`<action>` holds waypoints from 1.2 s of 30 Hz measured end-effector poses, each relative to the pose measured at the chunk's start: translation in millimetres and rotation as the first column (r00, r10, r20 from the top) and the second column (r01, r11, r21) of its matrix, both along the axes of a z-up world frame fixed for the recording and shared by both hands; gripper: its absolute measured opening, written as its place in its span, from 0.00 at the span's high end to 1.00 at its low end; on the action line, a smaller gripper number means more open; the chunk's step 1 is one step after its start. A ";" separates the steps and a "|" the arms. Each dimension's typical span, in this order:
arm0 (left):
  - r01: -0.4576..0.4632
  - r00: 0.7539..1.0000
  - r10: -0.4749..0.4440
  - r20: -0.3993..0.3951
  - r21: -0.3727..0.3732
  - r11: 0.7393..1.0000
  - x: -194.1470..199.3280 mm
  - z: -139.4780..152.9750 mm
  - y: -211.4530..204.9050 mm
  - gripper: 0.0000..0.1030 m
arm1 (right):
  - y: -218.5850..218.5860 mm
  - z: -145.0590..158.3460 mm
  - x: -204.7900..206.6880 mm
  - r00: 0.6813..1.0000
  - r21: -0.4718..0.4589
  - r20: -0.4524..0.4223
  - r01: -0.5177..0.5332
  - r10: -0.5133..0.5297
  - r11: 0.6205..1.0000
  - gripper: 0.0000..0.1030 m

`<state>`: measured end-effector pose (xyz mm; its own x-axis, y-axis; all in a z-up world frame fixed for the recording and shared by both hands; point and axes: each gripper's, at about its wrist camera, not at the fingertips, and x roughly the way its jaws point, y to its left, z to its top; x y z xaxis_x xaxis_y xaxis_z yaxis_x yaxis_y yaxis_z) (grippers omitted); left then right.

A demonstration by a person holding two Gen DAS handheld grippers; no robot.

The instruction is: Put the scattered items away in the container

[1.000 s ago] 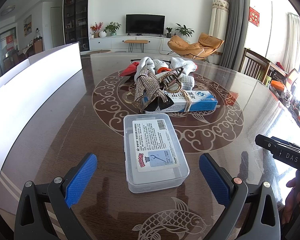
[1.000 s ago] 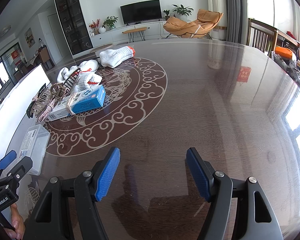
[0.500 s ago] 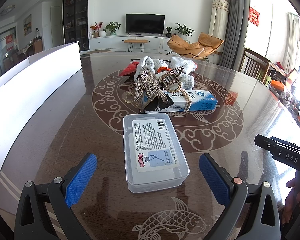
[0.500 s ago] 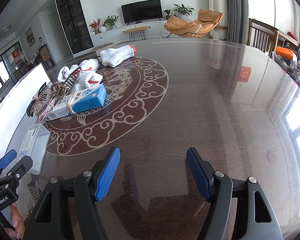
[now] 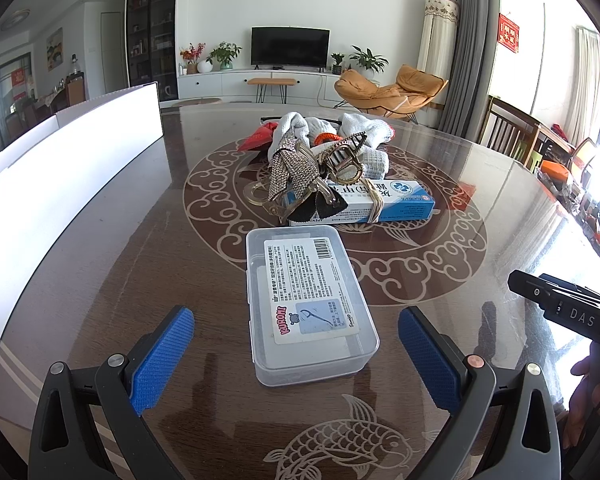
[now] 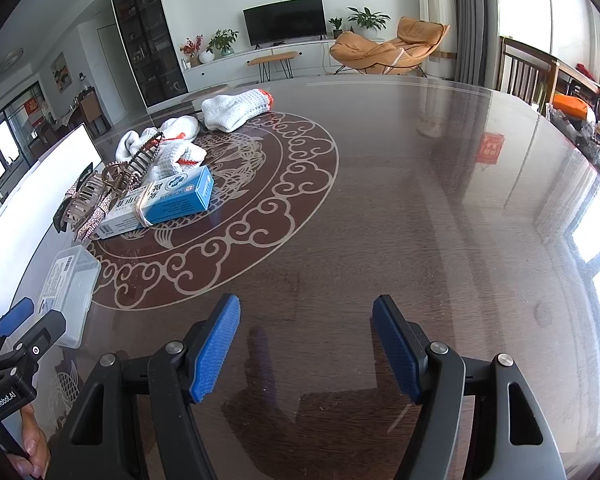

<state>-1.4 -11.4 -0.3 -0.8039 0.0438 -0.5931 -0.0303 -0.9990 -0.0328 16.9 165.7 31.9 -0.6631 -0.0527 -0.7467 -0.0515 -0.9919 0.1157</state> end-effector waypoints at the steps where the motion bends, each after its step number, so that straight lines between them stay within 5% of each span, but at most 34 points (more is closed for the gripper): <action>1: 0.000 1.000 0.000 0.000 0.000 1.000 0.2 0.0 0.2 0.00 | -0.1 0.3 0.3 1.000 -0.001 0.000 0.000 0.000 1.000 0.32; 36: -0.001 1.000 0.001 -0.007 -0.007 1.000 0.1 0.2 -1.1 0.00 | 3.1 0.0 2.7 1.000 -0.022 -0.007 0.007 -0.008 1.000 0.32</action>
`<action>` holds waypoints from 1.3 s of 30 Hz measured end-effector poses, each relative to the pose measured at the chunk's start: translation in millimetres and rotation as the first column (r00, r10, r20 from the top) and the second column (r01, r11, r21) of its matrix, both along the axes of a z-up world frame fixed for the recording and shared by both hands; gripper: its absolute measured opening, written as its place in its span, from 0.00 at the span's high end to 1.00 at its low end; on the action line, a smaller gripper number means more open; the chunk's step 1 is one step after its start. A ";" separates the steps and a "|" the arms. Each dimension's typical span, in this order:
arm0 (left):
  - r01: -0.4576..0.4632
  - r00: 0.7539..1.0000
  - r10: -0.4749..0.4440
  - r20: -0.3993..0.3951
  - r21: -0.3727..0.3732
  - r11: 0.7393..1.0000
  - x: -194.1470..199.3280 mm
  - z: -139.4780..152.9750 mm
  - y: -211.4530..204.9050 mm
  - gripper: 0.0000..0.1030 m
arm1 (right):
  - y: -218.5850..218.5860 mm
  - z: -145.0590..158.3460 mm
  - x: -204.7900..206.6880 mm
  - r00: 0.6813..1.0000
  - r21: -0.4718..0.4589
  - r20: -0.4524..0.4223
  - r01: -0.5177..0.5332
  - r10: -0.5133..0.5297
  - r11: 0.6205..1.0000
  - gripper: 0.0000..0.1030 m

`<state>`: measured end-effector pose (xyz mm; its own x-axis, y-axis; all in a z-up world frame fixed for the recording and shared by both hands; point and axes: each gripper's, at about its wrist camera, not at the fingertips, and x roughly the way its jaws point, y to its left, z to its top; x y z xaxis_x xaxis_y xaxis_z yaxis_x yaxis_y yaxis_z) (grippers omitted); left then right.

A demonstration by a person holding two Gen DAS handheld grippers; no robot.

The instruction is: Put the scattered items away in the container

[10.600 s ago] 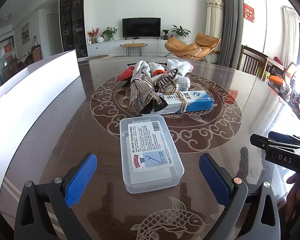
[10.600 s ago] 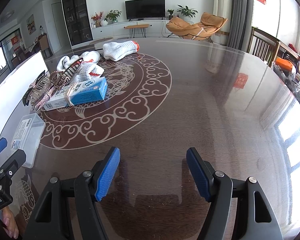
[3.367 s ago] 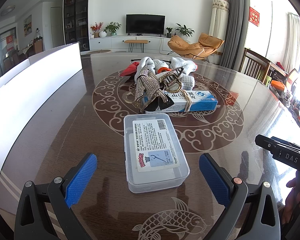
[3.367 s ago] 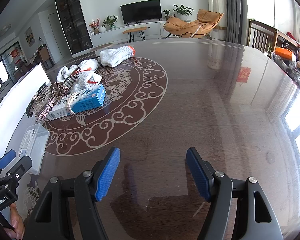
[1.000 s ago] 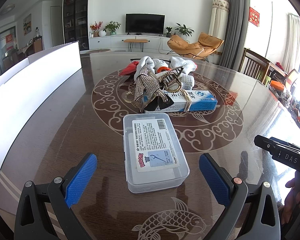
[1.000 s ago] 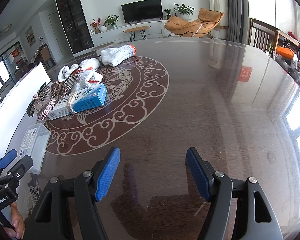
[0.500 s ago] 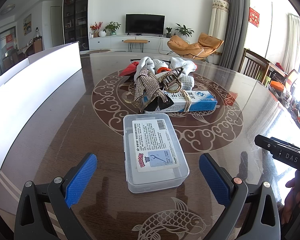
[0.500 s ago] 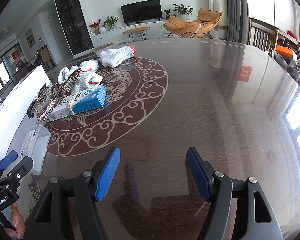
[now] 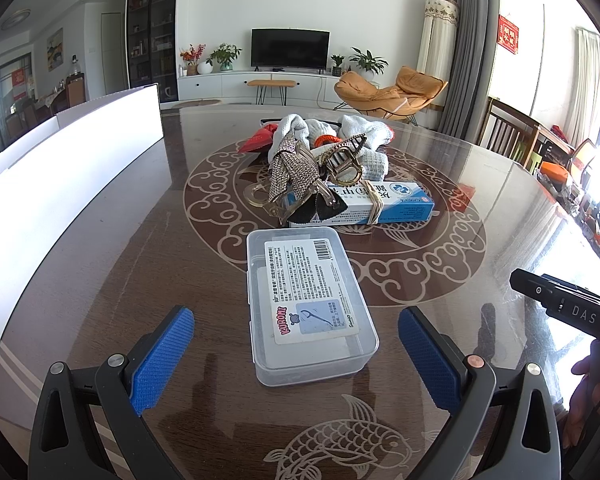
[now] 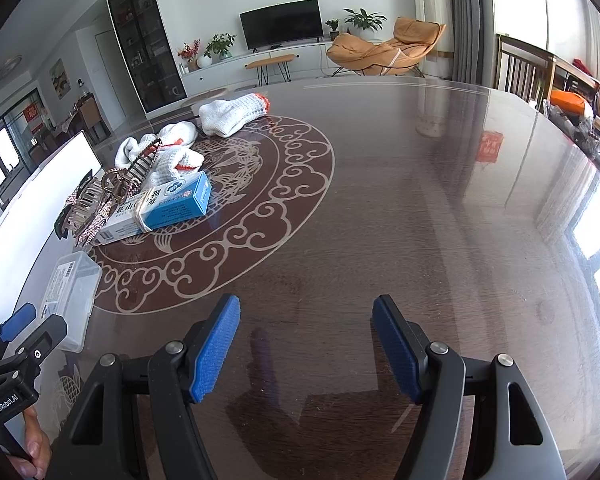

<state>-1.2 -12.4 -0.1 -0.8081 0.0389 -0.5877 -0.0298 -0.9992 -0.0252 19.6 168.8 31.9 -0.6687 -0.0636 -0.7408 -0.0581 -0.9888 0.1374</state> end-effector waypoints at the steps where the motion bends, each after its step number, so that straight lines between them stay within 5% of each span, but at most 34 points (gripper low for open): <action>1: 0.000 1.000 0.000 0.000 0.000 1.000 0.2 0.0 0.1 0.00 | 0.0 0.0 0.0 1.000 0.000 0.000 0.000 0.000 1.000 0.32; 31: -0.018 1.000 0.018 0.001 -0.004 1.000 0.7 1.0 -0.1 0.00 | 1.8 3.7 2.7 1.000 0.000 -0.010 -0.008 0.008 1.000 0.32; 39: 0.035 0.999 -0.034 0.024 -0.052 0.998 22.1 30.3 12.8 0.00 | 0.5 8.9 8.2 0.999 -0.003 -0.043 -0.022 0.022 1.000 0.32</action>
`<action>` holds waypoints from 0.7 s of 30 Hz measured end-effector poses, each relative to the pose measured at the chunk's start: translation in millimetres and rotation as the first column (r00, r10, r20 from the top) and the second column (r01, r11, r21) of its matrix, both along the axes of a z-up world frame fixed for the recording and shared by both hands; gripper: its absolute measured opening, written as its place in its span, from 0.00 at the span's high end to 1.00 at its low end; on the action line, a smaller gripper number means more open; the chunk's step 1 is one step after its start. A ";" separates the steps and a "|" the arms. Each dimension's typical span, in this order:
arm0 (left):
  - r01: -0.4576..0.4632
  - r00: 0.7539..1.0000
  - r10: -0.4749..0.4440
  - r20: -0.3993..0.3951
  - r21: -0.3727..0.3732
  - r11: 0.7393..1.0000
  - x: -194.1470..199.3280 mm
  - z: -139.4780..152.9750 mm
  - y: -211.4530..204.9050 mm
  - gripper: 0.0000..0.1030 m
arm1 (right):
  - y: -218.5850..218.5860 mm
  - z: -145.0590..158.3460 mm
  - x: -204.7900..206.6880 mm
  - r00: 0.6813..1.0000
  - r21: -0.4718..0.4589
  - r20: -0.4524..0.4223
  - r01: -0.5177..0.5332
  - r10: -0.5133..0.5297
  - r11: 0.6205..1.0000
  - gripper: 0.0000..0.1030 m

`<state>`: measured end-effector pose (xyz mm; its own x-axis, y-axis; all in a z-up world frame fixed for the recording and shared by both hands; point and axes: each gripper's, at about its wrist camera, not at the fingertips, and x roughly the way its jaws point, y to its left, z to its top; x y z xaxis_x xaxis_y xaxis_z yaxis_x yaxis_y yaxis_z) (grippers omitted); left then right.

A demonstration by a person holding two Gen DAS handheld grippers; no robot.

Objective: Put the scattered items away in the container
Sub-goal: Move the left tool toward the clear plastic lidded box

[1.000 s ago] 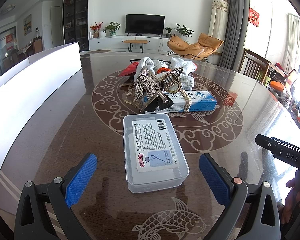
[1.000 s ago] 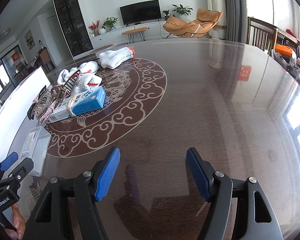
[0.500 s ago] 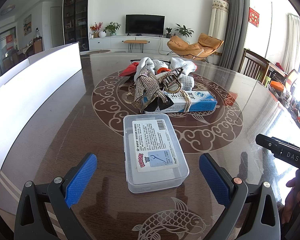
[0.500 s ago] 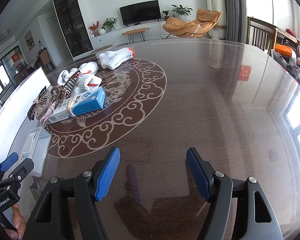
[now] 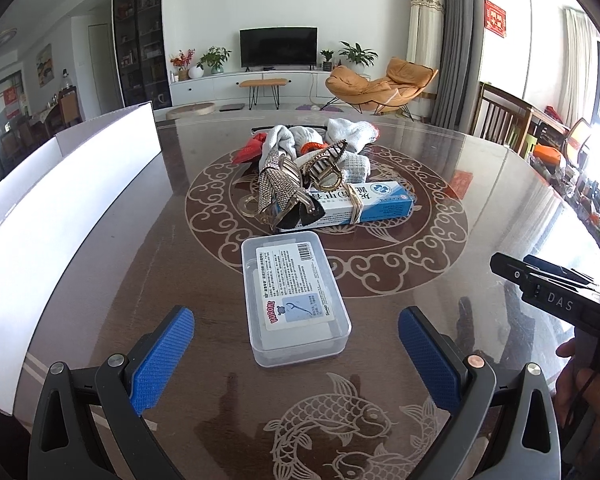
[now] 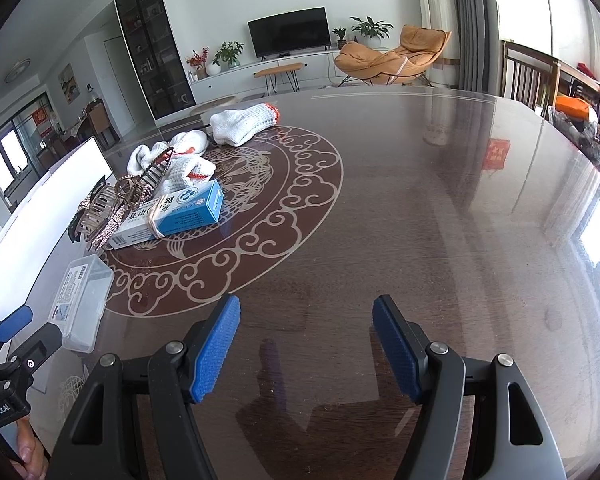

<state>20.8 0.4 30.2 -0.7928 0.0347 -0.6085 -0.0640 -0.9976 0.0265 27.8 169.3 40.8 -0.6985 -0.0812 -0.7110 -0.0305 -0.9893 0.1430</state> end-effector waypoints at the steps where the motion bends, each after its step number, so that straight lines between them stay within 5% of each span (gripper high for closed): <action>1: 0.004 1.000 -0.004 0.008 -0.009 1.000 2.4 3.1 1.4 0.00 | -2.4 2.0 2.0 1.000 0.016 -0.013 0.003 -0.003 1.000 0.32; 6: 0.000 0.999 -0.001 0.054 0.030 1.000 11.5 11.9 1.5 0.00 | -22.4 27.1 18.6 0.997 0.007 -0.065 -0.029 0.029 1.000 0.32; 14: -0.011 1.000 0.012 -0.004 0.037 0.999 30.7 24.9 -12.6 0.00 | -65.7 53.9 46.9 0.976 0.137 -0.188 -0.086 0.111 0.987 0.32; 21: -0.007 1.000 0.008 -0.015 0.077 0.997 34.0 32.3 -24.5 0.00 | -63.2 88.7 75.8 0.929 0.134 -0.360 -0.038 0.084 0.990 0.32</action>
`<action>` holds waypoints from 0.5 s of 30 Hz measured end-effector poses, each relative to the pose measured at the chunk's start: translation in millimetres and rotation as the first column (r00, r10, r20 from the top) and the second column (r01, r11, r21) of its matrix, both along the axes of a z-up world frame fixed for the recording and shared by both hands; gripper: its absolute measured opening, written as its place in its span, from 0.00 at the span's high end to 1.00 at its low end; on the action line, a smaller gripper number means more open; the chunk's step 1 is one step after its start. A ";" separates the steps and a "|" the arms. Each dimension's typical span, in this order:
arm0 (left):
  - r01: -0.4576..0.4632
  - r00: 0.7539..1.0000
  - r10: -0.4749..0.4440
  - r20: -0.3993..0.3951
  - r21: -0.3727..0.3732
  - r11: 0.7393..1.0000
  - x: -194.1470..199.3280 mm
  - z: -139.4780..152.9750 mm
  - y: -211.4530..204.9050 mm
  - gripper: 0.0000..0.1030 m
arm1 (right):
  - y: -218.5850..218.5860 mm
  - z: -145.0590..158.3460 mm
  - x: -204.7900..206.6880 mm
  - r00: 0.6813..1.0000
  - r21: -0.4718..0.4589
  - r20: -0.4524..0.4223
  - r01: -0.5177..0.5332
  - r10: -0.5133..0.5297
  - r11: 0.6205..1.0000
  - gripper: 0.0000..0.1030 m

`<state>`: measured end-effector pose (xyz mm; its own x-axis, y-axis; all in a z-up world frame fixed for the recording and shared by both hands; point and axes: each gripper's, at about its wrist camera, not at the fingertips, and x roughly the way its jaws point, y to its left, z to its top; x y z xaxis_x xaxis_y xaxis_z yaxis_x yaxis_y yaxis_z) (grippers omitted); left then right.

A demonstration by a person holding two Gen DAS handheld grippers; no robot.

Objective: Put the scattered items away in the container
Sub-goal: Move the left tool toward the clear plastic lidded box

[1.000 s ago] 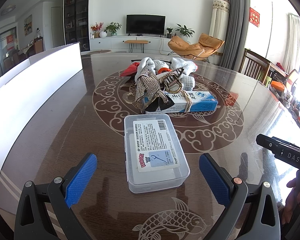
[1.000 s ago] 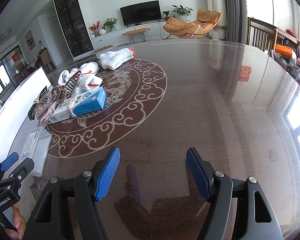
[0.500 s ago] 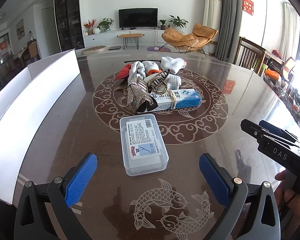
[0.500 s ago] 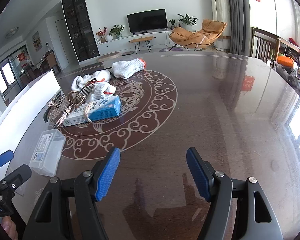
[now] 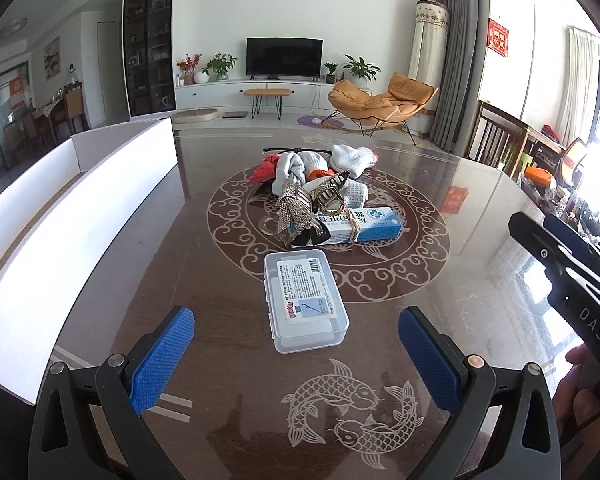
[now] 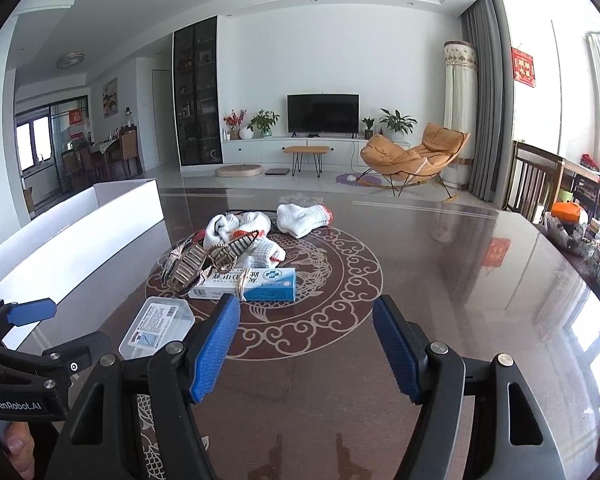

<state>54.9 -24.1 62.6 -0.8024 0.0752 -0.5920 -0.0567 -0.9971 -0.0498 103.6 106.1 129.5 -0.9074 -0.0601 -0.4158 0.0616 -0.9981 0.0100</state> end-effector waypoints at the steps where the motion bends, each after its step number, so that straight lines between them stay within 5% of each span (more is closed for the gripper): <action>1: 0.003 1.000 -0.003 -0.005 0.003 1.000 1.0 0.3 0.3 0.00 | 1.3 5.7 2.3 1.000 -0.006 -0.025 0.004 -0.004 1.000 0.32; 8: 0.037 0.997 -0.033 0.070 -0.058 0.998 -1.3 -7.3 14.2 0.00 | 11.8 9.0 -6.6 1.000 -0.064 0.013 -0.014 0.015 0.998 0.32; 13: 0.037 0.998 -0.030 0.053 -0.147 0.988 5.2 -2.7 20.1 0.00 | 17.7 17.9 18.2 0.987 -0.056 -0.160 -0.024 0.015 0.998 0.32; 15: 0.033 0.997 -0.022 0.068 -0.163 0.986 4.1 -1.2 20.3 0.00 | 14.0 15.9 8.0 0.994 -0.025 -0.092 -0.064 0.062 0.998 0.32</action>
